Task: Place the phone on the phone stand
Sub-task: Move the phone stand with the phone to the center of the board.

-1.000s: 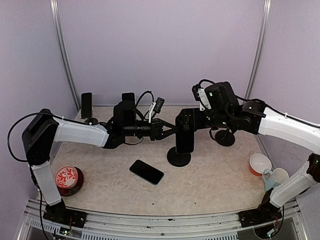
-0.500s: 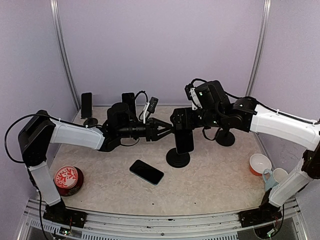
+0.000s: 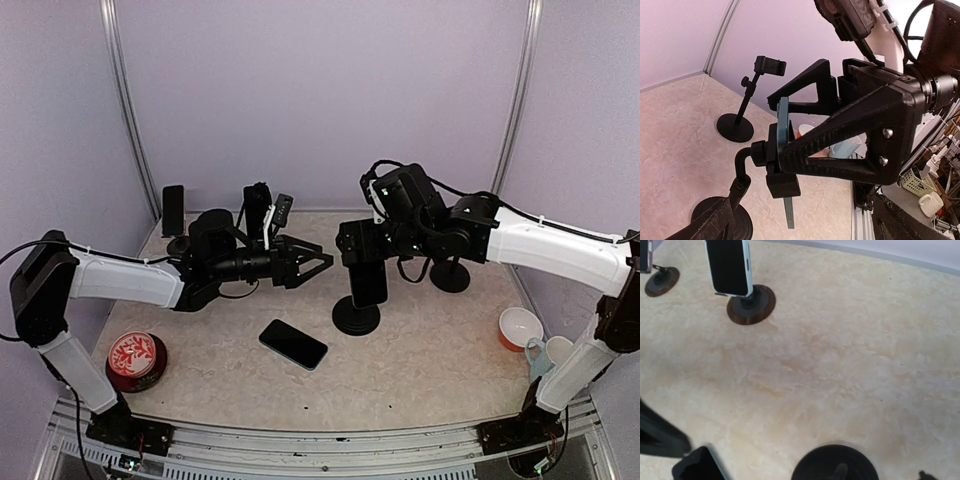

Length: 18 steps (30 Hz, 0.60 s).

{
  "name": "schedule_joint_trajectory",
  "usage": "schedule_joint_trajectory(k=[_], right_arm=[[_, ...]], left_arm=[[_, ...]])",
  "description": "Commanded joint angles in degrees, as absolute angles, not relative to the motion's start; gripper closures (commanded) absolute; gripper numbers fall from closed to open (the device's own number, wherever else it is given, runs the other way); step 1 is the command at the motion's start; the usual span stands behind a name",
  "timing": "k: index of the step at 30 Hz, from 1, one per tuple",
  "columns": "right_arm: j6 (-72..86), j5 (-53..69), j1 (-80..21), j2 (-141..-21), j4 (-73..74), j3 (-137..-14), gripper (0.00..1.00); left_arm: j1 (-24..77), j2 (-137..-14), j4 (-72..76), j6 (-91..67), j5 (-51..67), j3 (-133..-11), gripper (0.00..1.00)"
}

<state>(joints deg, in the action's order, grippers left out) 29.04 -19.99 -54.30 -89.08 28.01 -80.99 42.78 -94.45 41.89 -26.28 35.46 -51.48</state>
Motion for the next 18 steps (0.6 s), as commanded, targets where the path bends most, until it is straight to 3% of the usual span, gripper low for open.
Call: schedule_joint_trajectory(k=[1,12,18], right_arm=[[27.71,-23.09,-55.41,-90.14,29.44,-83.0,0.0],[26.63,-24.94,-55.75,-91.79,29.53,-83.95,0.07],[24.77,-25.07,-55.77,-91.77,28.78,-84.2,0.26]], left_arm=[[42.11,-89.5,41.15,-25.37,32.44,-47.66,0.07],[42.04,-81.83,38.14,-24.62,28.55,-41.67,0.06],[42.01,-79.09,37.28,-24.84,26.63,-39.54,0.06]])
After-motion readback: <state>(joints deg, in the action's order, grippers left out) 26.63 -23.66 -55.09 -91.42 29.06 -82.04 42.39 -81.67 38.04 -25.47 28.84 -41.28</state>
